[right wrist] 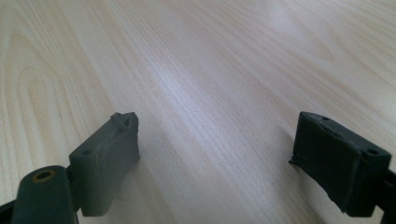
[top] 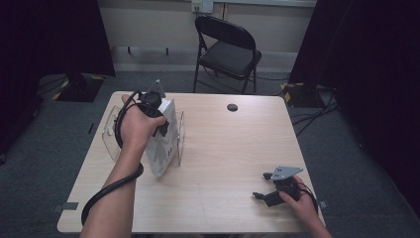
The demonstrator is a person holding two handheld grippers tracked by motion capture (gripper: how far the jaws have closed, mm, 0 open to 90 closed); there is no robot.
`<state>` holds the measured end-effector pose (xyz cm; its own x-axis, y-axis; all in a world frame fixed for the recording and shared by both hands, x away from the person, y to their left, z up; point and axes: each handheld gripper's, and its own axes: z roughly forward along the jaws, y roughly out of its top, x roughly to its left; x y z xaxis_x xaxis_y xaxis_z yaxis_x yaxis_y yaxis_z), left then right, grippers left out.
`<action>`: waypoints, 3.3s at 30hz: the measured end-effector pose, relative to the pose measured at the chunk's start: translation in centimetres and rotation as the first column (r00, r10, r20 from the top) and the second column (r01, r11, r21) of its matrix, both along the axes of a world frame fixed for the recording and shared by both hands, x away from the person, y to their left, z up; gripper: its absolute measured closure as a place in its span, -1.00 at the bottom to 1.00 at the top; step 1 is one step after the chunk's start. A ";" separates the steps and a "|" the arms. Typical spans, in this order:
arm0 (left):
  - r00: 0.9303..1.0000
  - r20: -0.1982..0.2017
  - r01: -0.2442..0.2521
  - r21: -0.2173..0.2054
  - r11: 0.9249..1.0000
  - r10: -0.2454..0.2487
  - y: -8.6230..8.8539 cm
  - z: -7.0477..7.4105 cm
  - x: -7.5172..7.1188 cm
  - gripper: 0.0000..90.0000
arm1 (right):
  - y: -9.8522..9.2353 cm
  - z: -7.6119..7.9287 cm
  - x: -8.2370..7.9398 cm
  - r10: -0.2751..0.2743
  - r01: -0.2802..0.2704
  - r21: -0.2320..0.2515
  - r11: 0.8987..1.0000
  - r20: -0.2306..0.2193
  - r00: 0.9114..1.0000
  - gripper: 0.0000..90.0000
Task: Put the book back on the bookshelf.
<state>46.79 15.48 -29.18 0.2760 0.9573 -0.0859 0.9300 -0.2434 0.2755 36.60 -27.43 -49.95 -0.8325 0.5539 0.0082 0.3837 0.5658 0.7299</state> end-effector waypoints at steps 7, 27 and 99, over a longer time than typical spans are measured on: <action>1.000 0.004 -0.020 0.001 1.000 0.020 -0.1 -0.2 0.4 0.17 | 0.0 0.0 0.0 0.003 -0.003 0.000 1.000 0.002 1.000 -0.71; 0.997 0.007 -0.071 0.002 0.997 0.071 -0.4 -0.9 1.5 0.17 | 0.0 0.0 0.1 0.005 -0.005 0.000 1.000 0.003 1.000 -0.71; 0.986 0.080 -0.150 0.033 0.988 0.147 -1.7 -2.3 2.9 0.14 | 0.0 0.0 0.1 0.008 -0.008 -0.002 1.000 0.002 1.000 -0.72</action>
